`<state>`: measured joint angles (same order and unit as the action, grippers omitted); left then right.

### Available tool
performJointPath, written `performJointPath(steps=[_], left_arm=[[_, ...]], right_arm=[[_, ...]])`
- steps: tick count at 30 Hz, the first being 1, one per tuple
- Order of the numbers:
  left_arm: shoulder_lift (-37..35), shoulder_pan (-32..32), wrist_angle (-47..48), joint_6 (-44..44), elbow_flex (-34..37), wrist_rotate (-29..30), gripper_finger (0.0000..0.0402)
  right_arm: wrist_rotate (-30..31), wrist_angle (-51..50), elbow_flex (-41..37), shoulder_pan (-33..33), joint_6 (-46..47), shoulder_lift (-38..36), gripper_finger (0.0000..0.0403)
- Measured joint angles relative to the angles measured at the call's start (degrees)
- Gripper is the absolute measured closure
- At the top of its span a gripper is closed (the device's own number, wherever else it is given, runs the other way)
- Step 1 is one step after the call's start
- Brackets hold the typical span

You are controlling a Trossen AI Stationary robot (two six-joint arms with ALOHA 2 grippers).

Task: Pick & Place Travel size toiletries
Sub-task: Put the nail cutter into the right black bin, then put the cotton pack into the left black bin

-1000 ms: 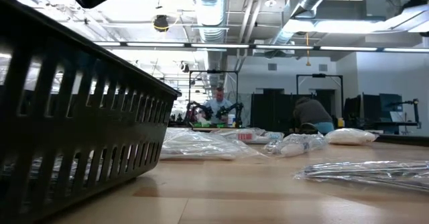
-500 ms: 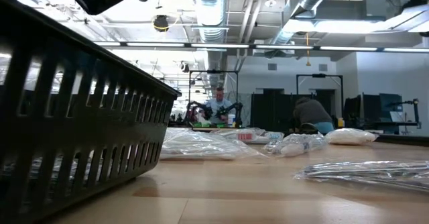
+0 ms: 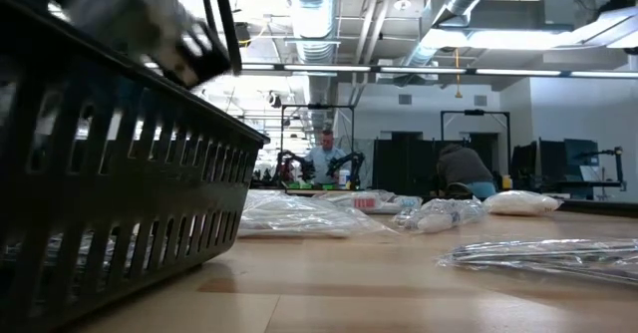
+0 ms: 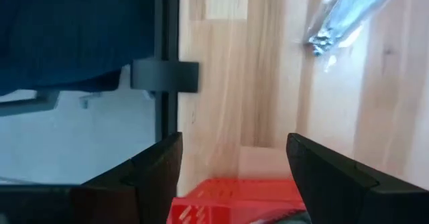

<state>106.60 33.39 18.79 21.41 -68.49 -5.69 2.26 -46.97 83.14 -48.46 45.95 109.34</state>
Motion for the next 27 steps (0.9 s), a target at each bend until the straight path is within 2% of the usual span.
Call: performJointPath(steps=[5, 14, 18, 21, 24, 27], left_arm=[[0.9, 0.3, 0.4, -0.4, 0.0, 1.6, 0.0298], [0.5, 1.2, 1.2, -1.7, -1.0, 5.1, 0.0203], [-1.9, 1.2, 2.2, -1.8, -2.4, 8.1, 0.0187], [-4.9, 1.2, 2.8, -3.1, -2.4, 12.9, 0.0194], [-8.1, 1.0, 3.3, -6.8, -2.4, 20.2, 0.0209], [-10.2, 0.2, 2.9, -10.2, -2.4, 25.7, 0.0225]], right_arm=[[2.9, -1.8, 1.9, -0.3, -1.9, 0.0, 0.0143], [6.6, -1.9, 2.0, -0.3, -3.2, 0.0, 0.0143], [9.5, -1.8, 2.1, -0.3, -4.7, -0.2, 0.0143], [14.7, -1.6, 2.4, -0.3, -6.9, -1.4, 0.0143], [24.2, -1.7, 2.3, -1.1, -10.0, -3.3, 0.0143], [36.2, -1.7, 2.0, -2.2, -12.5, -5.8, 0.0143]])
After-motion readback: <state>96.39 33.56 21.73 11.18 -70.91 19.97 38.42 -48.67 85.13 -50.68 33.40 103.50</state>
